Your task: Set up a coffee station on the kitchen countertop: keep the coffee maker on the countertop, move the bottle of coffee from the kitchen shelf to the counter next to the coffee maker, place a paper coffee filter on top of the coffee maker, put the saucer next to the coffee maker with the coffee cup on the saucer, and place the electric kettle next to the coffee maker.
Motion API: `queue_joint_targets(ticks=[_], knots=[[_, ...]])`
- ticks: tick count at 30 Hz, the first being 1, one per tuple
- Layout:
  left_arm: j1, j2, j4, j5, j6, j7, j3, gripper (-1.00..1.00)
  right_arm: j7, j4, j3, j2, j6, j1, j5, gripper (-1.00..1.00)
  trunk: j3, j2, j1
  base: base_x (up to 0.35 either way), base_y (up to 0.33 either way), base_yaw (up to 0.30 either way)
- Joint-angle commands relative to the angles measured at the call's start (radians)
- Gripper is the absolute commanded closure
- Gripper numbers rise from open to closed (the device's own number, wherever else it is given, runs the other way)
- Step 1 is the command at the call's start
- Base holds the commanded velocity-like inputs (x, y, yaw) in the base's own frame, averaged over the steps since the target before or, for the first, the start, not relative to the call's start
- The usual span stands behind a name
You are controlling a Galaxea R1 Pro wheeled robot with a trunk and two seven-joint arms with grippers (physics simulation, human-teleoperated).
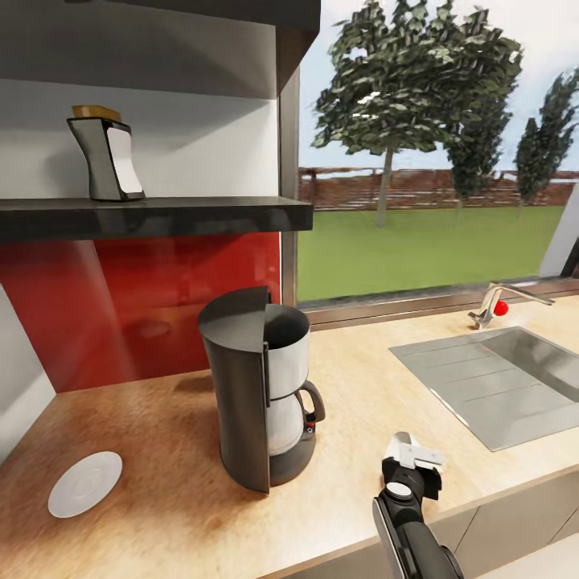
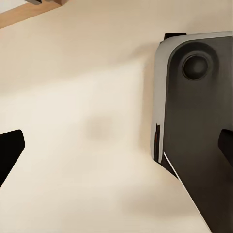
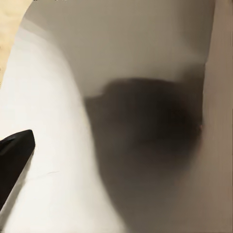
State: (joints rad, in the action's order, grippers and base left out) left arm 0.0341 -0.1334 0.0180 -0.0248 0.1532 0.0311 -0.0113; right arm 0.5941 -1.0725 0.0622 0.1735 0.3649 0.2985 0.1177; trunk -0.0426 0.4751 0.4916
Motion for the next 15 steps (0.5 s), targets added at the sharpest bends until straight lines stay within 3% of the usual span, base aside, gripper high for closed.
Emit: queue_joint_targets(ticks=[1, 15], knots=[[0.001, 0.0, 0.002, -0.003, 0.005, 0.003, -0.001, -1.0, -0.002, -0.001, 0.002, 0.001, 0.008, 0.001, 0.003, 1.0, -0.002, 0.002, 0.001, 0.0, 0.0, 0.0], [0.001, 0.0, 0.003, -0.003, 0.005, 0.003, -0.001, -1.0, -0.002, -0.001, 0.002, 0.001, 0.008, 0.001, 0.003, 1.0, -0.002, 0.002, 0.001, 0.0, 0.0, 0.0]])
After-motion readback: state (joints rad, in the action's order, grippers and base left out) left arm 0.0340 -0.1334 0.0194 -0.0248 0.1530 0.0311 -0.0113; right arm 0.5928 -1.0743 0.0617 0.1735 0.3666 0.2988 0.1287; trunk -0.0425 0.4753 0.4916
